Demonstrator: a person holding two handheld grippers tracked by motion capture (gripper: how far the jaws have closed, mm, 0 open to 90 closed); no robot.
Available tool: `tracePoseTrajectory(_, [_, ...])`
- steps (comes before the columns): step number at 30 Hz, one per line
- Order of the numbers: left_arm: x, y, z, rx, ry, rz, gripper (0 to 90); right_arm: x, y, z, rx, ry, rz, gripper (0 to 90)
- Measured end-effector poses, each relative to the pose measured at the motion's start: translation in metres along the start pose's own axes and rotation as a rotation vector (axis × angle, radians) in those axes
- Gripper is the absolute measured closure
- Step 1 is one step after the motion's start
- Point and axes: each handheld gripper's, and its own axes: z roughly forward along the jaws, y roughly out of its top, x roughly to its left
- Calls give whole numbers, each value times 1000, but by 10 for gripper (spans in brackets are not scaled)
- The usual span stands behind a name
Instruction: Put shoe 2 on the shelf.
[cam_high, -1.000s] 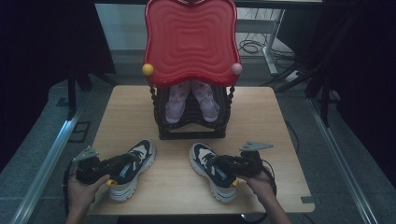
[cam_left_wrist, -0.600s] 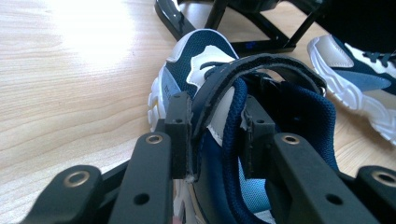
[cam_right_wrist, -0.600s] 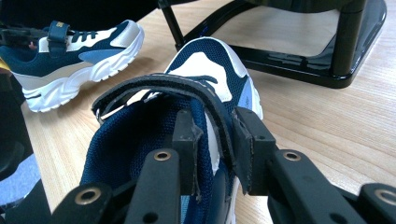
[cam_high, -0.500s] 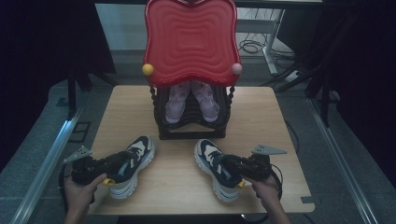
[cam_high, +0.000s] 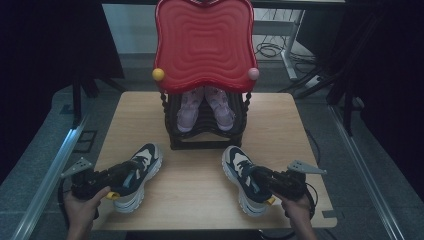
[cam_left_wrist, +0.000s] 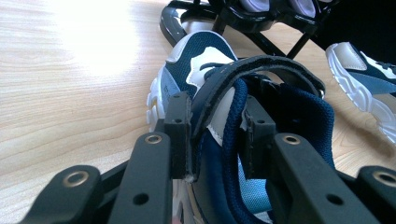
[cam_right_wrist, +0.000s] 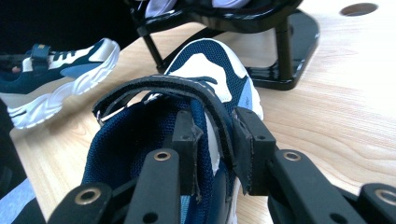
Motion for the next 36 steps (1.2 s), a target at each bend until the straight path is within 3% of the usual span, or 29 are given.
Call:
tracePoseTrajectory(14, [2, -1, -14, -39, 14, -16, 688, -19, 0, -26, -106, -71, 54, 719])
tracePoseTrajectory(28, [2, 1, -16, -70, 20, -27, 685, -32, 1, -37, -192, -113, 96, 717])
tracePoseTrajectory(36, [1, 10, -18, -93, 27, -20, 684, -34, 9, -35, -237, -132, 95, 716])
